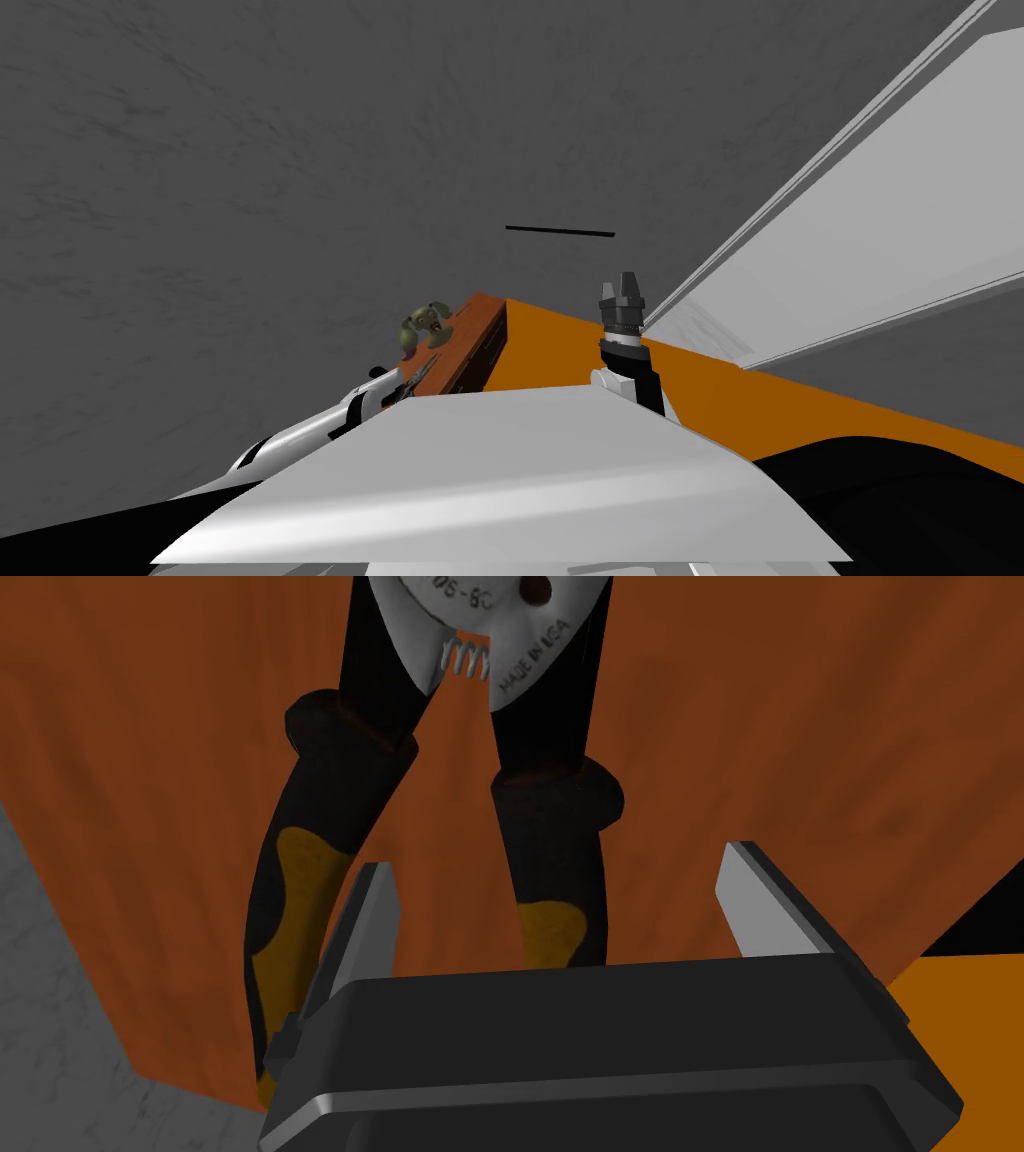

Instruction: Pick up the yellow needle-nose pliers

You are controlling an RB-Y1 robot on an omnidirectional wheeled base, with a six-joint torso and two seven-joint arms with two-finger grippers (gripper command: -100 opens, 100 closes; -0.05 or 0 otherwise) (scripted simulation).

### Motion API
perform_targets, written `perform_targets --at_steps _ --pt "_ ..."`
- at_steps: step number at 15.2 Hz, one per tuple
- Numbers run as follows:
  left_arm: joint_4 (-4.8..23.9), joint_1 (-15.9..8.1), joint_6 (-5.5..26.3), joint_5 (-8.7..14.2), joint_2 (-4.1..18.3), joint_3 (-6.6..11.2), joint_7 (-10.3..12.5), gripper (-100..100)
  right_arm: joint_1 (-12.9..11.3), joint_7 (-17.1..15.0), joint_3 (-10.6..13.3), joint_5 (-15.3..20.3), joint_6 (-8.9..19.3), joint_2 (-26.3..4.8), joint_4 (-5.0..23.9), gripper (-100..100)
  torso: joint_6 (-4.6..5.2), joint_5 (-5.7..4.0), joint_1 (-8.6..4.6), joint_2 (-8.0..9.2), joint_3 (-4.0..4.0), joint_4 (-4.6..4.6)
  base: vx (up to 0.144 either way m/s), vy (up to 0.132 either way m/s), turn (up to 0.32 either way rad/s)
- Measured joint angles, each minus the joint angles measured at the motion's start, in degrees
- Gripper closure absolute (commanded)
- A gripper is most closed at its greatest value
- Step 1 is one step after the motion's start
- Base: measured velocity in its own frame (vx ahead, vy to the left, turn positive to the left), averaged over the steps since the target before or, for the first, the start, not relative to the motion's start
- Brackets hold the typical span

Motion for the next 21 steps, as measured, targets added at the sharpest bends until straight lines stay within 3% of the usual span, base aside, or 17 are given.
perform_targets --at_steps 1,2,8,9,14,15,16,17,18,21 --pt "1.05 0.01 -1.04 -0.17 -0.02 0.02 0.75 -100 0.00 0.00 0.00 0.00 0.00 0.00 0.00 0 0.00 0.00 0.01 0.01 0.01 0.00 -0.036 0.067 -0.198" --pt "-1.75 1.57 -0.45 -0.33 -0.99 0.08 1.65 -100 0.00 0.00 0.00 0.00 0.00 0.00 0.00 0 -0.01 0.01 0.02 0.02 0.01 0.00 -0.036 0.061 -0.110" --pt "-0.24 1.97 -1.79 -0.69 -1.21 0.20 3.98 -100 0.01 0.00 0.00 0.00 0.00 0.01 0.00 0 -0.04 0.09 0.07 -0.16 -0.11 -0.07 -0.019 0.031 -0.058" --pt "-0.14 1.95 -1.92 -0.69 -1.18 0.21 4.00 100 0.01 0.00 0.00 0.00 0.00 0.01 0.00 0 -0.04 0.09 0.06 -0.21 -0.14 -0.08 0.000 0.000 0.000" --pt "-0.13 1.95 -1.92 -0.68 -1.21 0.21 4.01 100 0.01 0.00 0.00 0.00 0.00 0.01 0.00 0 -0.04 0.10 0.09 -0.30 -0.20 -0.11 0.005 -0.007 0.042" --pt "-0.76 1.84 -1.43 -0.55 -1.18 0.17 3.46 100 0.03 0.00 0.00 0.00 0.00 0.01 0.00 0 -0.12 0.05 0.01 -0.36 -0.23 -0.12 0.048 -0.067 0.275" --pt "1.08 0.70 -1.81 -0.41 -0.42 0.12 2.64 100 0.03 0.00 0.00 0.00 0.00 0.01 0.00 0 -0.14 0.03 -0.10 -0.42 -0.27 -0.15 0.053 -0.082 0.260" --pt "-1.60 1.58 -0.70 -0.36 -1.01 0.06 1.97 100 0.03 0.00 0.00 0.00 -0.01 0.01 0.00 0 -0.14 0.02 -0.20 -0.46 -0.29 -0.14 0.058 -0.099 0.231" --pt "-0.21 0.49 -0.49 -0.19 -0.30 0.01 1.08 100 0.03 0.00 0.00 0.00 -0.01 0.02 0.00 0 -0.09 -0.01 -0.29 -0.51 -0.31 -0.14 0.051 -0.097 0.199" --pt "-0.95 -0.44 1.00 0.20 0.17 -0.11 -1.16 100 0.03 0.00 0.00 0.00 -0.01 0.01 -0.01 0 -0.05 -0.04 -0.32 -0.51 -0.30 -0.12 0.042 -0.075 0.166"
